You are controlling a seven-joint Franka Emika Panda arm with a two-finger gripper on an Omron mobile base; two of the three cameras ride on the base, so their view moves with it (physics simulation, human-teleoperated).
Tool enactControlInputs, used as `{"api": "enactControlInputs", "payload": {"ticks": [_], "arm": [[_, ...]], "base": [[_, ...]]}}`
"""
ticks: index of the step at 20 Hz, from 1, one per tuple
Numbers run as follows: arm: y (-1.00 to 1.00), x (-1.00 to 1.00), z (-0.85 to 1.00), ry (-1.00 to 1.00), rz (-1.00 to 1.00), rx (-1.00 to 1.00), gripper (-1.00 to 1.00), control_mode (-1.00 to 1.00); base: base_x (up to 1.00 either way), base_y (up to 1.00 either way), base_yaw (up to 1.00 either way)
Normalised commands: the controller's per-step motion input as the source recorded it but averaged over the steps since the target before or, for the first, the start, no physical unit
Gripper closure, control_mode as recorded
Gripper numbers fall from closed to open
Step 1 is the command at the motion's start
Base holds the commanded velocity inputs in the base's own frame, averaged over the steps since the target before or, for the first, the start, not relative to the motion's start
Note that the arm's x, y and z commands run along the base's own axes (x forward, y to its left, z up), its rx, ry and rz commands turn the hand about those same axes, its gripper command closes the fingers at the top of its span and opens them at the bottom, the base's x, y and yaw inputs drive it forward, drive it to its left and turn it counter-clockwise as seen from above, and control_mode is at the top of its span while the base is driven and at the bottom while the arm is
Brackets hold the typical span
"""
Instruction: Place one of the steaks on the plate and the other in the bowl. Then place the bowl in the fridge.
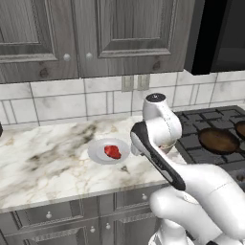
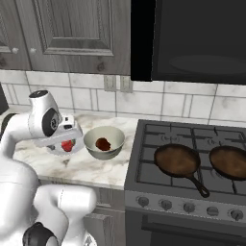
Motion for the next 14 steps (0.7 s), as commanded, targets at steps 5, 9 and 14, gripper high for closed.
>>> {"api": "enactControlInputs", "payload": {"ticks": [5, 9, 14], "arm": [[-0.65, -0.99, 0.56, 0.00, -0.04, 0.07, -1.00, -1.00], [-0.44, -0.93, 0.40, 0.00, -0.07, 0.03, -1.00, -1.00], [-0.13, -0.22, 0.04, 0.02, -0.09, 0.00, -1.00, -1.00]], "base": [[0.00, 0.00, 0.00], [0.00, 0.00, 0.00], [0.00, 0.00, 0.00]]}}
